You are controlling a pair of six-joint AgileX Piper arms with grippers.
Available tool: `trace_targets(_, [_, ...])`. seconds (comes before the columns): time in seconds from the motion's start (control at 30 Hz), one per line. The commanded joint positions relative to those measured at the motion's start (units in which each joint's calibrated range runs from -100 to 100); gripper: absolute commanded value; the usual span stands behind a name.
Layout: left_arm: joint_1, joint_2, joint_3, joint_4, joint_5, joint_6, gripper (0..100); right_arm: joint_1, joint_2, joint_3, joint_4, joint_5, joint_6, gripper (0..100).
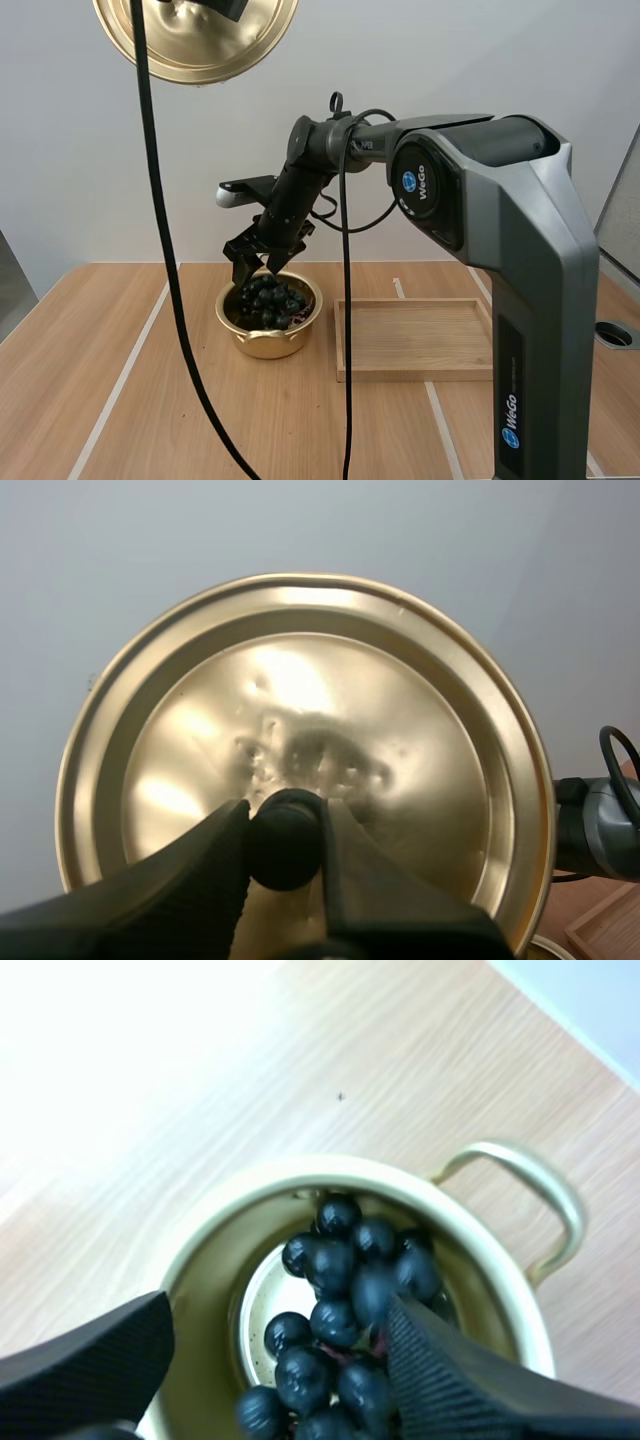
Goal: Open the pot, put the grape inside, and close it
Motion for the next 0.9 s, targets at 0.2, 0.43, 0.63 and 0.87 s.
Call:
trace_targets(0.2, [-0.05, -0.2, -0.5, 0.4, -3.5, -0.4, 0, 0.0, -8.5, -2.3, -5.1, 3.6, 2.1, 100])
trace_targets(0.43, [-0.05, -0.2, -0.5, 0.2, -3.2, -0.4, 0, -0.9, -14.5, -2.3, -14.2, 6.6, 6.2, 100])
trace_targets(0.63, [-0.05, 1.1, -0.3, -1.6, -2.1, -0.4, 0, -5.3, -19.8, -1.0, -16.6, 8.2, 8.9, 100])
trace_targets(0.87, [-0.05, 5.1, -0.3, -2.5, 1.2, -0.4, 0, -14.1, -26.4, 7.0, -16.6, 8.2, 9.1, 78])
